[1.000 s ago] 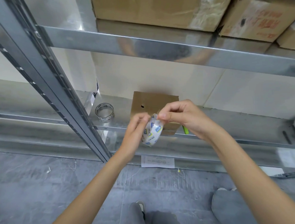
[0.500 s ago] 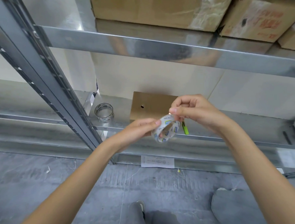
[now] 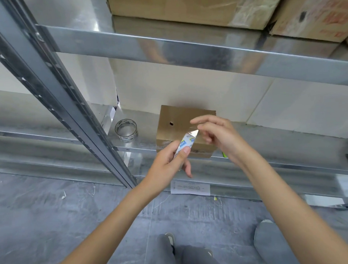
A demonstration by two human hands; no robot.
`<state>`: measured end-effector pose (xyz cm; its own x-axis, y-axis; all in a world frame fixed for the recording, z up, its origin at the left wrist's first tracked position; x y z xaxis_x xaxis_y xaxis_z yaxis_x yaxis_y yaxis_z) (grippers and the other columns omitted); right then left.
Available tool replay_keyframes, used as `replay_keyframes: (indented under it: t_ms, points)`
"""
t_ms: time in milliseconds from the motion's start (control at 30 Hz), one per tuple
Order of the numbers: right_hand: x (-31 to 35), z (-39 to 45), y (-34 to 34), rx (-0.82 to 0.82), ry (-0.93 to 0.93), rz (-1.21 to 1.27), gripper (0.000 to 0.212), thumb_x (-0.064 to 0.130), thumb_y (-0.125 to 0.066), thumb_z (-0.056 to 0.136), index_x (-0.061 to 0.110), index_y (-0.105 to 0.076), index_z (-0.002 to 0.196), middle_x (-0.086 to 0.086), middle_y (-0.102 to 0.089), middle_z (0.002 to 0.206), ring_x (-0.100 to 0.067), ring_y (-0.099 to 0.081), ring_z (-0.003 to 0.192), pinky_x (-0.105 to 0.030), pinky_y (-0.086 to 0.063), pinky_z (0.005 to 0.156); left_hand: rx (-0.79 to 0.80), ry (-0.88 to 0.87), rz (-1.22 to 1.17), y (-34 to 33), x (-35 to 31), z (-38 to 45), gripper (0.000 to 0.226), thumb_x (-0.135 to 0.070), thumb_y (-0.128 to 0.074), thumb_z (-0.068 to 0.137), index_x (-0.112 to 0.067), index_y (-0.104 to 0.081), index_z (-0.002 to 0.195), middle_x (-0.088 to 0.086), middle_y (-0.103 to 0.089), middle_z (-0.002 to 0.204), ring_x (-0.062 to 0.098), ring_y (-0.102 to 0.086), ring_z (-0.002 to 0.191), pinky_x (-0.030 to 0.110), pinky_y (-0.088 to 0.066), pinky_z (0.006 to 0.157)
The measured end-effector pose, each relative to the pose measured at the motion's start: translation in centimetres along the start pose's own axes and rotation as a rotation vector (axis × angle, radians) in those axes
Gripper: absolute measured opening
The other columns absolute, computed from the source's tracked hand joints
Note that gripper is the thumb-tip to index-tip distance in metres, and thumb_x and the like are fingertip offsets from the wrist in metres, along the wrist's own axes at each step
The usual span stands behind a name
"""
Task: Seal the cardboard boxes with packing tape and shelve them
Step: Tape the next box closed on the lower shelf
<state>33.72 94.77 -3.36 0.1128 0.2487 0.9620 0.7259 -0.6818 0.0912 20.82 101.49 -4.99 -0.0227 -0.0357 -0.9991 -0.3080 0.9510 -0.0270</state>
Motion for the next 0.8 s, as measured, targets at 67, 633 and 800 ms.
replay_keyframes:
  t_ms: [67,633,800]
  points:
    - [-1.0,0.3,-0.5,0.030,-0.075,0.092,0.021,0.008,-0.053,0.094,0.007,-0.070,0.107,-0.002,-0.056,0.068,-0.015,-0.045,0.058,-0.024,-0.040,0.062,-0.004,0.006,0.003,0.1,0.2,0.1,0.026,-0.019,-0.044,0.103,0.005,-0.050,0.099,0.013,-0.058,0.057,0.023,-0.060,0.059,0.013,-0.042,0.064]
    - [-3.0,1.6,-0.1,-0.036,-0.183,0.005,0.005,0.013,-0.076,0.080,0.014,-0.077,0.085,-0.002,-0.072,0.085,-0.009,-0.058,0.080,-0.021,-0.039,0.071,-0.055,0.045,0.135,1.2,1.7,-0.2,0.020,-0.038,-0.058,0.096,-0.022,-0.063,0.086,0.001,-0.063,0.056,0.014,-0.047,0.053,0.023,-0.033,0.056]
    - [1.6,2.3,0.6,-0.086,0.038,-0.080,0.008,0.004,-0.078,0.076,0.008,-0.076,0.082,0.002,-0.074,0.078,-0.002,-0.066,0.077,-0.011,-0.047,0.074,-0.046,0.193,0.077,2.8,3.1,-0.2,0.031,-0.029,-0.061,0.095,-0.002,-0.059,0.079,0.009,-0.064,0.055,0.017,-0.057,0.048,0.022,-0.046,0.058]
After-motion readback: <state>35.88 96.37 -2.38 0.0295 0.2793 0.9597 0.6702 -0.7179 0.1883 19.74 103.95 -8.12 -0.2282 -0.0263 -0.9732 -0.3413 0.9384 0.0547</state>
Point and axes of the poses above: each hand's wrist, its own z-axis towards the middle knuckle, its own y-axis out of the back of the hand, x = y × z, the point moved 9 cm from there along z, towards the middle knuckle
